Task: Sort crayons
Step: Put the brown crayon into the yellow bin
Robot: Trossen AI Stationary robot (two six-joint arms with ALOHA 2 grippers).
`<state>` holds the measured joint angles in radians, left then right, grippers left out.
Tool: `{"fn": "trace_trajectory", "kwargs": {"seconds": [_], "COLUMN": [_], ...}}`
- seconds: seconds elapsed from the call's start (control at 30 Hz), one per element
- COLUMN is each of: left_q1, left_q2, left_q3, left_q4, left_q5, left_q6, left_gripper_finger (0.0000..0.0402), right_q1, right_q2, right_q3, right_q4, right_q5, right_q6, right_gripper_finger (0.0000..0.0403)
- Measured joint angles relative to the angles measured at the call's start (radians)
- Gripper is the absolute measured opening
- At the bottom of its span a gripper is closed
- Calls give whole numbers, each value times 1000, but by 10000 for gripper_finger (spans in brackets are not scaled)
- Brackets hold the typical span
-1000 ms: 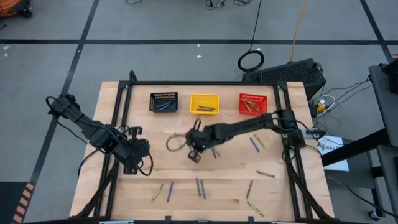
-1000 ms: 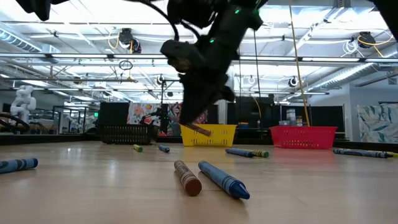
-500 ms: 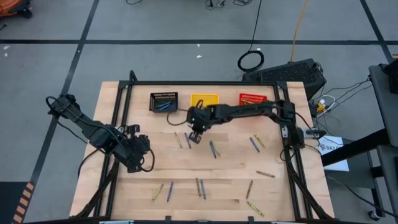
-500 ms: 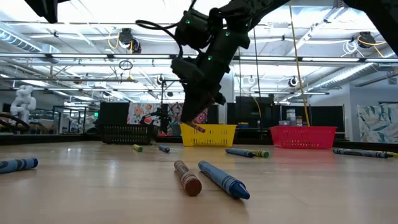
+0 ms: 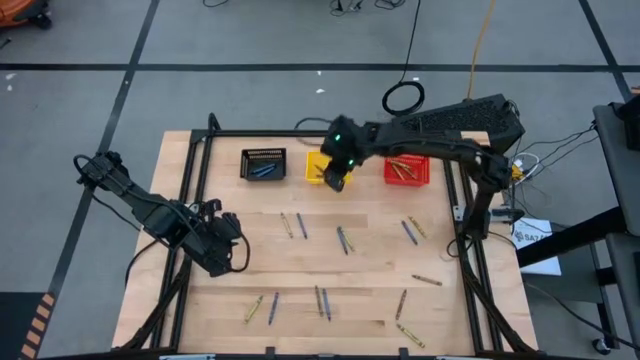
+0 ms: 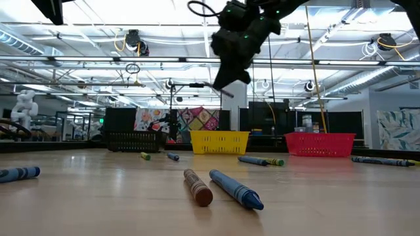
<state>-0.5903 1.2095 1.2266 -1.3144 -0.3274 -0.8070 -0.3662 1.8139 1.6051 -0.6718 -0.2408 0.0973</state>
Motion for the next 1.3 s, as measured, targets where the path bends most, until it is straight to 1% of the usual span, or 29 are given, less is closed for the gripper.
{"fn": "trace_trajectory", "kwargs": {"seconds": [0.17, 0.33, 0.4, 0.53, 0.77, 1.0, 1.23, 1.3], "left_q1": [0, 0, 2, 2, 2, 2, 2, 2], "left_q2": [0, 0, 0, 0, 0, 0, 0, 0], "left_q3": [0, 0, 0, 0, 0, 0, 0, 0], "left_q4": [-1, -5, -12, -13, -12, -9, -1, -2], "left_q5": [0, 4, -1, -16, -17, -18, -17, -17], "left_q6": [-18, -25, -12, 27, 28, 27, 27, 27], "left_gripper_finger": [88, 88, 88, 88, 88, 88, 88, 88], "right_q1": [-49, -64, -65, -65, -76, -104, -150, -165], "right_q2": [-35, -38, -37, -37, -22, 63, 126, 142], "right_q3": [0, 0, 0, 0, 0, 0, 0, 0], "right_q4": [-102, -218, -230, -187, -82, 12, 66, 74], "right_q5": [0, 1, 1, 1, 1, -26, -31, -52], "right_q6": [-59, -120, -140, -164, -196, -214, -244, -247], "right_gripper_finger": [0, 0, 0, 0, 0, 0, 0, 0]}}
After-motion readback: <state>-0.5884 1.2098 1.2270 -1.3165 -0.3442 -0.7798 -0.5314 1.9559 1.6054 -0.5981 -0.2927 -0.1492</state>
